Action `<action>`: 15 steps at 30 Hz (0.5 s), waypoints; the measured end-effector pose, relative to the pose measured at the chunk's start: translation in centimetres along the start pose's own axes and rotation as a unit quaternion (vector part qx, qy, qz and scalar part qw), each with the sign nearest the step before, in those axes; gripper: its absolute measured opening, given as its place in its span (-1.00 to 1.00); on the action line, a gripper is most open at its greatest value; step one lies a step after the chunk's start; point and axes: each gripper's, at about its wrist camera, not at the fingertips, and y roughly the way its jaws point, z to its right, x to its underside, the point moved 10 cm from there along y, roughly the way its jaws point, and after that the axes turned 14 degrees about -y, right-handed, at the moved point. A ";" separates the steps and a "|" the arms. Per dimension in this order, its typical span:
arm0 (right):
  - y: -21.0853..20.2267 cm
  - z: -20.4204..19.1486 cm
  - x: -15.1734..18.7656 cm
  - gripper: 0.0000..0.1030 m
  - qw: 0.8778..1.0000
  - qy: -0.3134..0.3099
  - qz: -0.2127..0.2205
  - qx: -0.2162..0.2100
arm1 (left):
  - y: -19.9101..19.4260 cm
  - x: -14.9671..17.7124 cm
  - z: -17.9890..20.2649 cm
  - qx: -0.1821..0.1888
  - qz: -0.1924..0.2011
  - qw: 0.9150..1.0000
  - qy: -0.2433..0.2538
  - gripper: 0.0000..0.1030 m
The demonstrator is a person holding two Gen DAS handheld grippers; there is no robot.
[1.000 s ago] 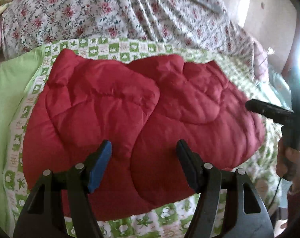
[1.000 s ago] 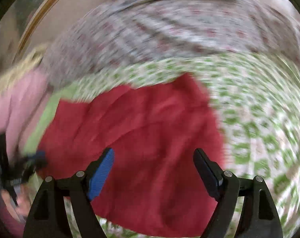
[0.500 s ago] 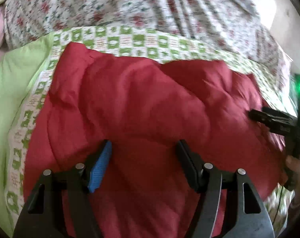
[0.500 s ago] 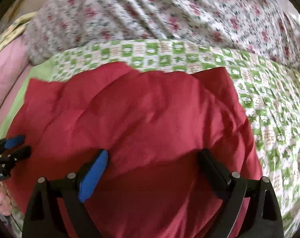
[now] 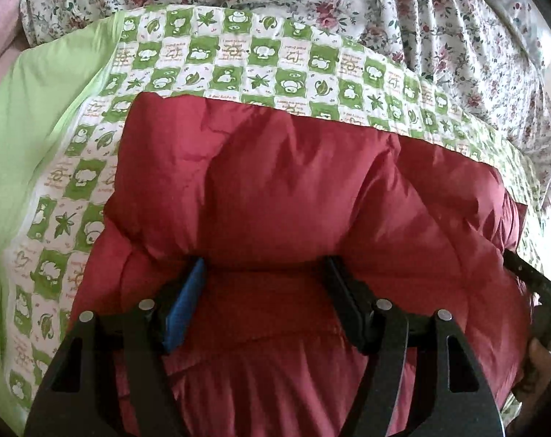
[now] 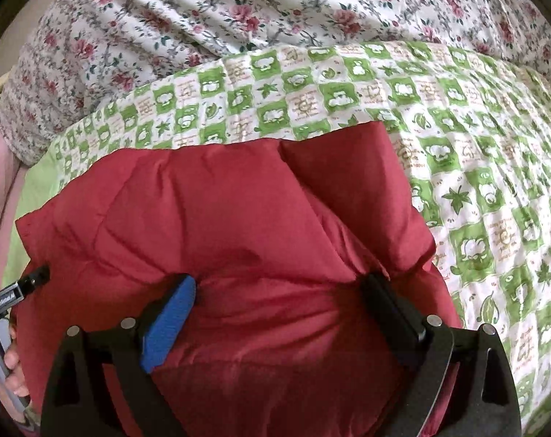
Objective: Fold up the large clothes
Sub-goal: 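Smooth and press the folded jacket bundle flat with both grippers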
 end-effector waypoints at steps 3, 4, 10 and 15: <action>0.0 0.4 0.0 0.84 1.000 0.005 0.002 -0.001 | -1.7 0.3 -0.2 0.009 0.003 1.000 -0.001 0.32; -0.1 0.5 0.0 0.84 1.000 0.006 0.003 0.000 | -2.8 0.7 -0.3 0.018 0.007 1.000 -0.001 0.32; -0.5 0.8 -0.1 0.84 1.000 0.014 0.012 0.005 | -9.2 4.6 0.6 0.066 0.031 0.997 0.016 0.32; -5.4 -0.3 0.6 0.83 0.998 0.012 0.052 0.014 | -11.9 9.2 1.2 0.084 0.027 0.996 0.033 0.32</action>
